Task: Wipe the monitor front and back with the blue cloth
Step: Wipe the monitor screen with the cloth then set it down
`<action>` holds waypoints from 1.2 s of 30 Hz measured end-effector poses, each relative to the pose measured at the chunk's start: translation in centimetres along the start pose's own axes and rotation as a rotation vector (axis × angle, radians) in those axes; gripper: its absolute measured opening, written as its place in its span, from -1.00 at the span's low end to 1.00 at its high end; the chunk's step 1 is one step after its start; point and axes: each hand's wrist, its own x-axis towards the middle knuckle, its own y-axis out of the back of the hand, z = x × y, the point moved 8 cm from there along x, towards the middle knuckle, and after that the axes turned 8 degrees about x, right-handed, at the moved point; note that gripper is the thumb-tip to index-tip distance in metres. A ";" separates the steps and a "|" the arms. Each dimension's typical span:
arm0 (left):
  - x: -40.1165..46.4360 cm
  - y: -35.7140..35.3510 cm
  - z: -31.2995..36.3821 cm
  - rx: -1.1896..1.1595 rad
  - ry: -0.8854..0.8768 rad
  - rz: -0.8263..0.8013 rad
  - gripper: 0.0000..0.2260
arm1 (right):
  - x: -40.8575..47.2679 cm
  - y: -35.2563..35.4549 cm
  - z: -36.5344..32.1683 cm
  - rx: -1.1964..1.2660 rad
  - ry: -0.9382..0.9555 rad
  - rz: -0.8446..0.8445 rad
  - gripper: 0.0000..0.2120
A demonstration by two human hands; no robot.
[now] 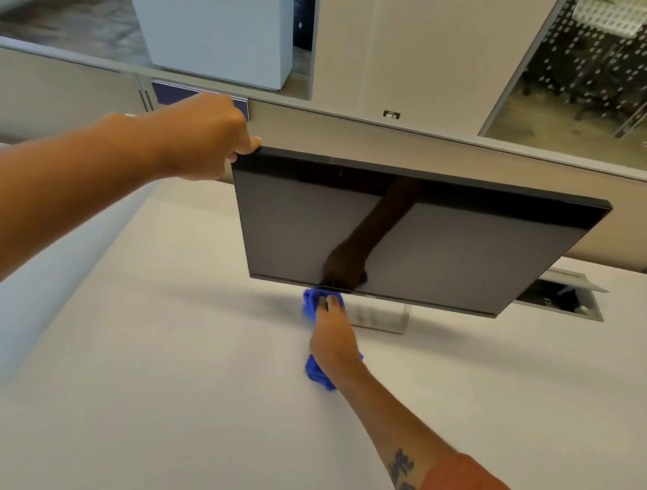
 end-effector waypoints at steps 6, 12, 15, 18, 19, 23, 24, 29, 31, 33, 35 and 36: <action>-0.1 -0.4 -0.4 -0.028 0.040 -0.010 -0.71 | 3.1 -0.4 -3.4 -0.112 0.108 -0.017 -0.50; -0.1 -0.5 -0.5 -0.049 0.028 -0.001 -0.78 | 2.2 -0.3 -3.2 -0.151 0.115 -0.134 -0.48; -0.1 -0.6 -0.5 -0.045 0.032 -0.013 -0.73 | 0.2 -0.9 -1.8 -0.231 0.191 -0.098 -0.43; -0.1 -0.7 -0.6 -0.043 0.029 -0.002 -0.70 | -0.7 0.5 0.5 -0.230 0.175 -0.058 -0.43; -0.1 -0.7 -0.6 -0.045 0.032 -0.002 -0.70 | -1.0 0.8 1.8 -0.257 0.168 -0.052 -0.44; -0.2 -0.8 -0.7 -0.031 0.067 0.003 -0.70 | -3.1 2.7 6.9 -0.273 0.102 -0.025 -0.39; -0.2 -0.8 -0.7 -0.021 0.073 0.001 -0.71 | -3.4 3.4 8.3 -0.278 0.075 -0.022 -0.39; -0.2 -0.7 -0.7 -0.010 0.084 -0.013 -0.69 | -3.5 6.5 12.8 -0.259 -0.100 0.007 -0.29; -0.1 -0.6 -0.6 -0.005 0.077 -0.015 -0.67 | -3.8 6.0 12.3 -0.252 -0.144 0.000 -0.22; -0.2 -0.6 -0.5 -0.009 0.080 -0.017 -0.65 | -4.4 4.9 11.3 -0.227 -0.185 0.017 -0.21; -0.3 -0.5 -0.5 -0.019 0.091 -0.016 -0.66 | -4.6 3.8 9.9 -0.181 -0.192 0.040 -0.24; -0.3 -0.5 -0.5 -0.023 0.090 -0.013 -0.66 | -4.6 3.2 9.1 -0.152 -0.188 0.041 -0.26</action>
